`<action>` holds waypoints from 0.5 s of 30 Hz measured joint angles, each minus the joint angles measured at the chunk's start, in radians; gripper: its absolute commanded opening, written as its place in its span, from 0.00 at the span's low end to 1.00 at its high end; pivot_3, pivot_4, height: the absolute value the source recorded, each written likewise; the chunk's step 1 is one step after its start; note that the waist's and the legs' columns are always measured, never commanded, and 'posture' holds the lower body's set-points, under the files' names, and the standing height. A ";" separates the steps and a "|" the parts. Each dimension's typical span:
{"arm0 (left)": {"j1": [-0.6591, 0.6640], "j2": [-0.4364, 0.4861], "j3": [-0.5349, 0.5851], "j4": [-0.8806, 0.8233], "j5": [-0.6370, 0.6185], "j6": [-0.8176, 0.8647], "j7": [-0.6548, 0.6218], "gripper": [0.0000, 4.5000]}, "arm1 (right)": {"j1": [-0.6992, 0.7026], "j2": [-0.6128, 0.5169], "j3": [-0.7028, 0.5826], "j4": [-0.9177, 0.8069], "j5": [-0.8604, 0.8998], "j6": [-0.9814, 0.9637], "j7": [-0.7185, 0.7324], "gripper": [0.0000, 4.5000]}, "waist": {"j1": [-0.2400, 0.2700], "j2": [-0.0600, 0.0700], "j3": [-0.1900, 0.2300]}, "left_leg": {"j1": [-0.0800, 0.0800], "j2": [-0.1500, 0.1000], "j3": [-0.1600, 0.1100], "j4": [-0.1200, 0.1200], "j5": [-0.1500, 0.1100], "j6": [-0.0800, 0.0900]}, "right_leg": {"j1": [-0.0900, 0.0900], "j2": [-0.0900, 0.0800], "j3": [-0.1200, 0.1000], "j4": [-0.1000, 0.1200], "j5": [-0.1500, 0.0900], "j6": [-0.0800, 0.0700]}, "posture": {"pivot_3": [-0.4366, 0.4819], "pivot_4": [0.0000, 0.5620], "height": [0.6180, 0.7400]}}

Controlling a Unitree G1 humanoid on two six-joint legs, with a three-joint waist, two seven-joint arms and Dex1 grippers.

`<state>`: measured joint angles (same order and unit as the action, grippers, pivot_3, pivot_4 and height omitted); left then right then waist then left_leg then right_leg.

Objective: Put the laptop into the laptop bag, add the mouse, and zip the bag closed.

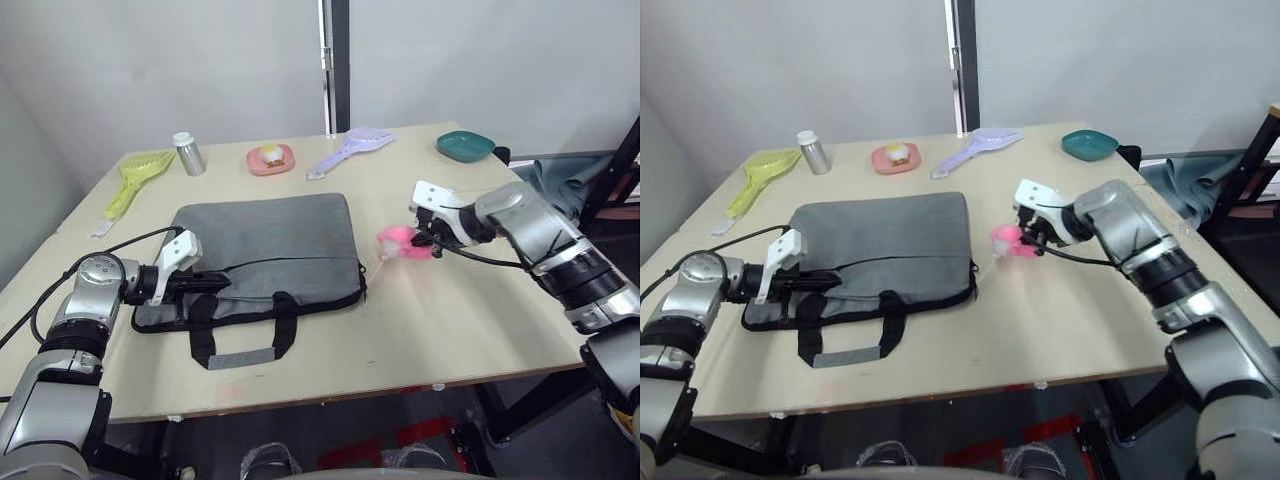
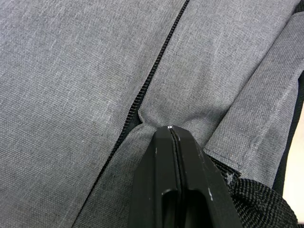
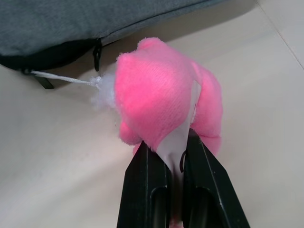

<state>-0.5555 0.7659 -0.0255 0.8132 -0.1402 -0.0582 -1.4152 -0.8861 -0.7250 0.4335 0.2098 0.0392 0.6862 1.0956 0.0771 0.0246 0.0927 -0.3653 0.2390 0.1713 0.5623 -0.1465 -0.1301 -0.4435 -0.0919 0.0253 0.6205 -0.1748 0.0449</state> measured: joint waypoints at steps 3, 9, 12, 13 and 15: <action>0.002 -0.002 0.000 0.000 0.000 -0.008 -0.002 0.00 | -0.024 0.044 0.002 0.048 -0.030 -0.029 -0.035 0.02 | -0.001 0.000 0.000 | 0.000 -0.001 0.000 -0.001 0.000 0.000 | 0.000 -0.001 0.000 -0.001 0.000 0.000 | 0.48 0.27 1.00; 0.002 -0.013 0.000 0.017 0.000 -0.047 -0.010 0.00 | -0.039 0.083 0.004 0.107 -0.078 -0.086 -0.061 0.02 | -0.002 0.001 -0.002 | 0.000 -0.005 0.001 -0.005 -0.001 0.001 | 0.001 -0.004 0.001 -0.005 -0.001 0.001 | 0.48 0.27 1.00; 0.002 -0.014 0.000 0.024 0.000 -0.052 -0.014 0.00 | -0.049 0.099 0.004 0.138 -0.098 -0.104 -0.072 0.02 | -0.005 0.002 -0.002 | 0.000 -0.006 0.001 -0.005 -0.001 0.001 | 0.001 -0.005 0.001 -0.006 -0.001 0.001 | 0.48 0.27 1.00; 0.002 -0.014 0.000 0.026 0.000 -0.055 -0.015 0.00 | -0.050 0.103 0.004 0.144 -0.108 -0.109 -0.075 0.02 | -0.006 0.002 -0.002 | 0.000 -0.006 0.001 -0.006 -0.001 0.001 | 0.001 -0.005 0.001 -0.006 -0.001 0.001 | 0.48 0.27 1.00; 0.003 -0.015 0.000 0.028 0.000 -0.059 -0.015 0.00 | -0.057 0.112 0.007 0.170 -0.123 -0.121 -0.076 0.02 | -0.007 0.002 -0.002 | 0.000 -0.006 0.001 -0.006 -0.001 0.001 | 0.001 -0.005 0.001 -0.006 -0.002 0.003 | 0.48 0.27 1.00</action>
<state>-0.5524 0.7513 -0.0253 0.8408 -0.1405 -0.1171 -1.4299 -0.9426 -0.6127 0.4407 0.3799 -0.0842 0.5655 1.0192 0.0699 0.0270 0.0904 -0.3652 0.2328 0.1724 0.5564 -0.1472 -0.1288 -0.4427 -0.0968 0.0260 0.6145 -0.1764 0.0474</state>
